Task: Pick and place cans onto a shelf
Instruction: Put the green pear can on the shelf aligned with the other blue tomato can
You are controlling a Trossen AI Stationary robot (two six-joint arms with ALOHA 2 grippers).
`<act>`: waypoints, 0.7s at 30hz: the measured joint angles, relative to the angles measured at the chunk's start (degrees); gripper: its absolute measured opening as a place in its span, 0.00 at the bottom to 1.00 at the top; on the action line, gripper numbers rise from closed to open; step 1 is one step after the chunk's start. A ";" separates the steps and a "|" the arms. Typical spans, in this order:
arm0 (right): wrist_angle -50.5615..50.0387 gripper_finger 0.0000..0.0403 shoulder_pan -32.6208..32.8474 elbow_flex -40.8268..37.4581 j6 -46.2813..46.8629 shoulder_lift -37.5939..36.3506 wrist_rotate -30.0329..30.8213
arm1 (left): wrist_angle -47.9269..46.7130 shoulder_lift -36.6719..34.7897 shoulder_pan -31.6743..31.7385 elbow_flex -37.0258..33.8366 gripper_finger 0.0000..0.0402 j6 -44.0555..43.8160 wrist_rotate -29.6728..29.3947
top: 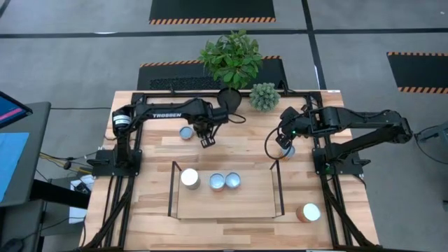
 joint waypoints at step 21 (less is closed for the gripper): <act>0.34 0.33 0.01 0.00 2.09 -0.02 -0.01 | -14.58 -8.48 -19.36 18.14 0.00 -15.94 3.71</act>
